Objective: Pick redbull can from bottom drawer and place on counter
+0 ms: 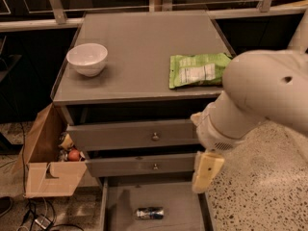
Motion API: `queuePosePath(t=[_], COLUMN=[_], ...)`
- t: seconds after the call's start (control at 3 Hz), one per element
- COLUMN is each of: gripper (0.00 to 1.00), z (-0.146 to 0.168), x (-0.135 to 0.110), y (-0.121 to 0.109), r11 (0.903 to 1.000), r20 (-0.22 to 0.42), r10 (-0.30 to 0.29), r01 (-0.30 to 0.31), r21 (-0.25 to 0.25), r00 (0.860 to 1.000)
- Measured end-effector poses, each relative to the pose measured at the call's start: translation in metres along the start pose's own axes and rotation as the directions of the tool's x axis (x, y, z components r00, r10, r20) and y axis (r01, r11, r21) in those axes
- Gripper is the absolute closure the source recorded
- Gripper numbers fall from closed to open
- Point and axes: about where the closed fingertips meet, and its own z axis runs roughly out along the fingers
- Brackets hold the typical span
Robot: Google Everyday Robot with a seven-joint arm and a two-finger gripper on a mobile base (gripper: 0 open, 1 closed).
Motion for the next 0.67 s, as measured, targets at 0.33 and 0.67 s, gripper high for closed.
queuePosePath(t=[0.33, 0.67], gripper=[0.00, 0.00], z=[0.058, 0.110], x=[-0.013, -0.030], y=[0.020, 0.032], r11=[0.9991, 0.9964], r20=[0.045, 0.090], r10=[0.008, 0.014], r01=[-0.006, -0.007], r21=[-0.041, -0.084], r00=[0.999, 0.996])
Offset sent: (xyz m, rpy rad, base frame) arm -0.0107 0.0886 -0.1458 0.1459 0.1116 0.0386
